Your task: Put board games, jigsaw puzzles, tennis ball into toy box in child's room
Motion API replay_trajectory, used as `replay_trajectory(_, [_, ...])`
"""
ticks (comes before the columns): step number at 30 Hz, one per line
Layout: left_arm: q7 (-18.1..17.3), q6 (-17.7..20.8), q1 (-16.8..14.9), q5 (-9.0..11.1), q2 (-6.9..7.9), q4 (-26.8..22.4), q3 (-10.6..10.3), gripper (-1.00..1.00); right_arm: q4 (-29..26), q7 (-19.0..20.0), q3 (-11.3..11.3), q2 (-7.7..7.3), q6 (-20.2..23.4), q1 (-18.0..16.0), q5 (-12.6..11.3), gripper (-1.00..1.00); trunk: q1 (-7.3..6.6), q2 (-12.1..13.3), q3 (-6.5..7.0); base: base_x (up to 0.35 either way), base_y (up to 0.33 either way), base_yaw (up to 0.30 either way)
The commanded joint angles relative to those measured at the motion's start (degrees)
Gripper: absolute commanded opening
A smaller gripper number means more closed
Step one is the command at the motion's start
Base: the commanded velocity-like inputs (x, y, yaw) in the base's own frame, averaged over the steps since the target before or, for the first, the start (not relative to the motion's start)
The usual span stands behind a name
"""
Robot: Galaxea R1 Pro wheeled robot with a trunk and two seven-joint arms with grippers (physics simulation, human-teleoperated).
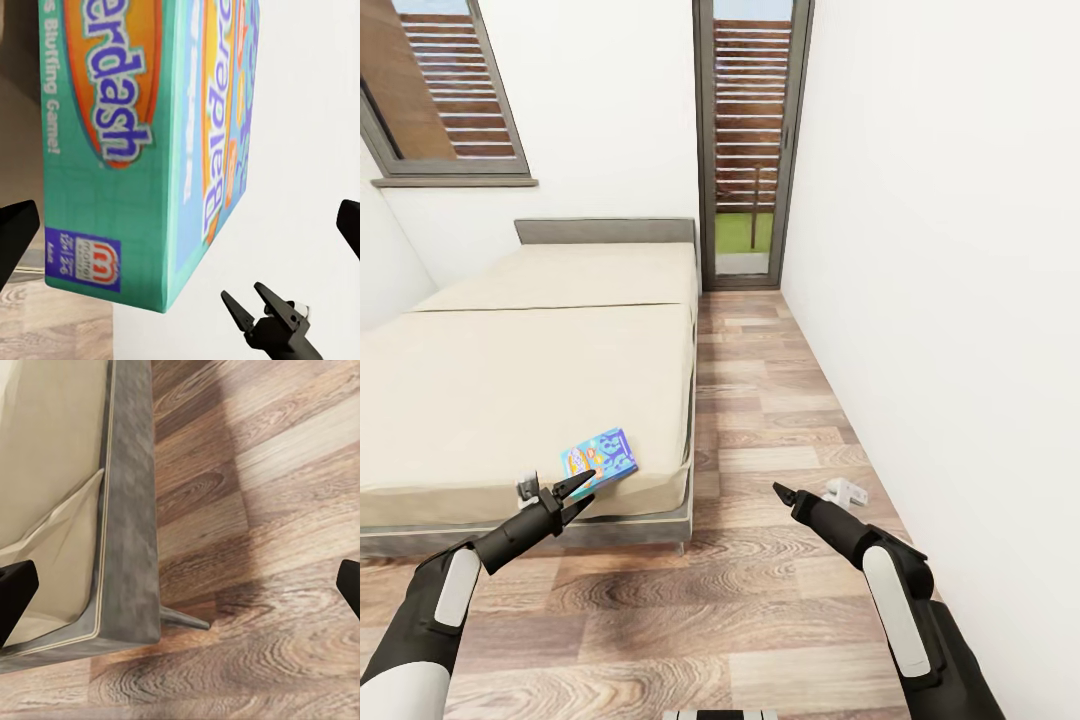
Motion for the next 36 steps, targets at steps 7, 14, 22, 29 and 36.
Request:
replay_trajectory(7, [-0.3,-0.2,-0.1,1.2,0.04,0.0,0.1,1.00,0.0,0.1,-0.2,0.06,0.3,-0.1,-0.1,1.00,-0.01,0.0,-0.04,0.000,0.000,0.000])
replay_trajectory(14, [-0.3,-0.2,-0.1,1.2,0.04,0.0,0.2,1.00,0.0,0.1,-0.2,0.06,0.3,0.0,-0.1,1.00,-0.01,0.0,-0.04,0.000,0.000,0.000])
replay_trajectory(22, [-0.3,-0.2,-0.1,1.2,0.05,0.0,0.2,1.00,0.0,0.1,-0.2,0.06,0.3,-0.1,0.0,1.00,-0.01,0.0,-0.04,0.000,0.000,0.000])
replay_trajectory(29, [-0.3,-0.2,-0.1,1.2,0.06,0.0,0.2,1.00,0.1,0.1,-0.2,0.06,0.3,-0.1,0.0,1.00,-0.01,0.0,-0.04,-0.061,0.050,0.000])
replay_trajectory(36, [-0.3,-0.2,-0.1,1.2,0.06,0.0,0.2,1.00,0.1,0.1,-0.2,0.06,0.3,0.0,0.1,1.00,-0.01,0.0,-0.04,-0.092,0.070,0.000])
